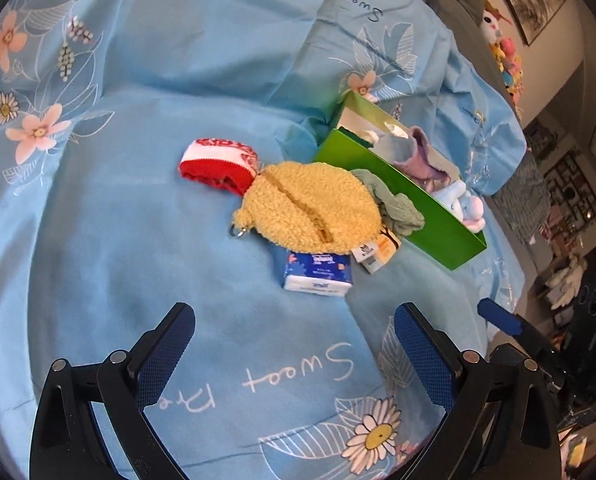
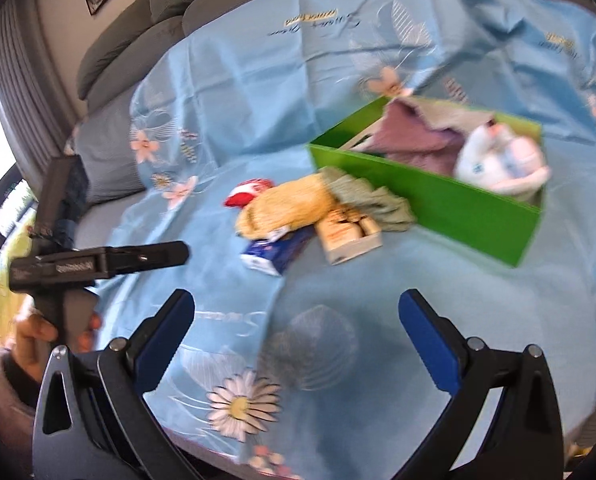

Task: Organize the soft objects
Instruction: 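Move the left gripper to the yellow fuzzy zippered pouch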

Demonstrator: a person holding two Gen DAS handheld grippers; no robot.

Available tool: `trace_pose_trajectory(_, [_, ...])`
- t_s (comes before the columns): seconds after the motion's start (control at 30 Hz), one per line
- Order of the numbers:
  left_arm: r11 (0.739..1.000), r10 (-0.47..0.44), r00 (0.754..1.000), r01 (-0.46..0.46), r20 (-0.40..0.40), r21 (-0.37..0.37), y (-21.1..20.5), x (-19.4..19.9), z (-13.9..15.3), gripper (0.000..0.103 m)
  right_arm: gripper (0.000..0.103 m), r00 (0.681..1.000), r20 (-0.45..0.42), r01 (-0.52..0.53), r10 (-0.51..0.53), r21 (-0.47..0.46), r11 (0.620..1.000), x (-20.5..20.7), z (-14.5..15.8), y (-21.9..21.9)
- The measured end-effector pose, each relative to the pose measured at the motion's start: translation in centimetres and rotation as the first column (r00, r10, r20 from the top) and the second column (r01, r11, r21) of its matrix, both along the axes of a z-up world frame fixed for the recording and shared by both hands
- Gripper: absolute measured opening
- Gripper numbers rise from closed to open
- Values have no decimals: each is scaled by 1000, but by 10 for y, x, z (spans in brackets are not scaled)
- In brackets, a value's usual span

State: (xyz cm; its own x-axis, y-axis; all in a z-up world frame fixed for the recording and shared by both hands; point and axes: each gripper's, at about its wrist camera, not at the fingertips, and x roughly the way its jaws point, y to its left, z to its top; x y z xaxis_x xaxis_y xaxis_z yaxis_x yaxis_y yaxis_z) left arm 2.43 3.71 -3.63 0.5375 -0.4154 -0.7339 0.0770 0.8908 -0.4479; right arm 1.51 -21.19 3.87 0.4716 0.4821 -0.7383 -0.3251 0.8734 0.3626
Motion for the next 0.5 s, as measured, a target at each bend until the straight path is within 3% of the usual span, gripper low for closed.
trace_pose_trajectory(0.3, [998,-14,1000,14,2,-58,14,49,-2,100,102,1000,-27,-7,8,14,1000,30,-17,25])
trace_pose_trajectory(0.5, [996,-60,997,56,-54,-69,7,100,-14,100,100,999,-32,-26,27,11,1000,54,-25,44])
